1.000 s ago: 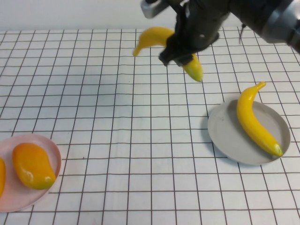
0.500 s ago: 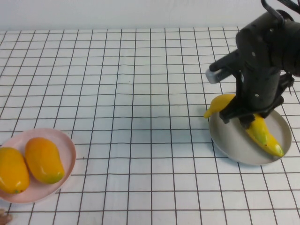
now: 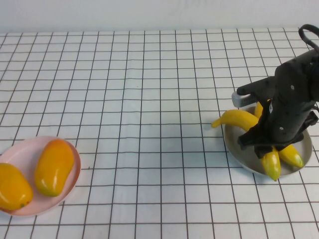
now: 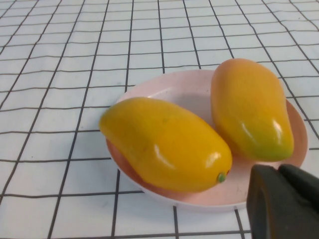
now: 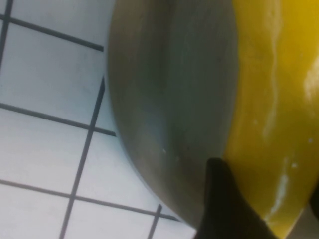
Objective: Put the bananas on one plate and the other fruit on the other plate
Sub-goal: Put another type of fruit in the right plate
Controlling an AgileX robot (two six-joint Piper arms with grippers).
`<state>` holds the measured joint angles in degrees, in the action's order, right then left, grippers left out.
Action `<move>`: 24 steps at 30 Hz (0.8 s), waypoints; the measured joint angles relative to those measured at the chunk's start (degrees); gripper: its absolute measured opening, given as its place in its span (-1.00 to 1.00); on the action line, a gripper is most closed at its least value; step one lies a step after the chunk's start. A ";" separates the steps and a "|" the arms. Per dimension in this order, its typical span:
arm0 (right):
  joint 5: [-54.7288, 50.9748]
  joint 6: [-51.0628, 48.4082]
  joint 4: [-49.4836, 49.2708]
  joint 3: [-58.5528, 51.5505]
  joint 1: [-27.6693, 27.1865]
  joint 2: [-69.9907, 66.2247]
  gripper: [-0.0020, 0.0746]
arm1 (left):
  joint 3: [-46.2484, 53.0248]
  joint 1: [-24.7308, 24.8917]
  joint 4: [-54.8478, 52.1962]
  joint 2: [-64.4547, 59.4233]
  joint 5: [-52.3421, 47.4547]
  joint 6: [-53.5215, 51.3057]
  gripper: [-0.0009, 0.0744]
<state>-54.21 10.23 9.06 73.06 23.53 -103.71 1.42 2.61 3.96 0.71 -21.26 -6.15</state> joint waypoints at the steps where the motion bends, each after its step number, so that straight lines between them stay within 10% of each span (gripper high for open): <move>1: 0.05 0.00 0.00 -0.05 -0.09 0.00 -0.13 | 0.00 0.00 0.00 0.00 0.00 0.00 -0.99; 13: 0.23 1.71 -0.22 -1.03 -0.48 -1.69 0.23 | 0.00 0.00 0.00 0.00 0.00 0.00 -0.99; 24: 11.27 2.18 -0.44 -5.39 -0.35 18.68 -0.92 | 0.00 0.00 0.00 0.00 0.00 0.00 -0.99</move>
<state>-42.94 12.41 8.62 67.67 23.17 -85.03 1.42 2.61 3.96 0.71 -21.26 -6.15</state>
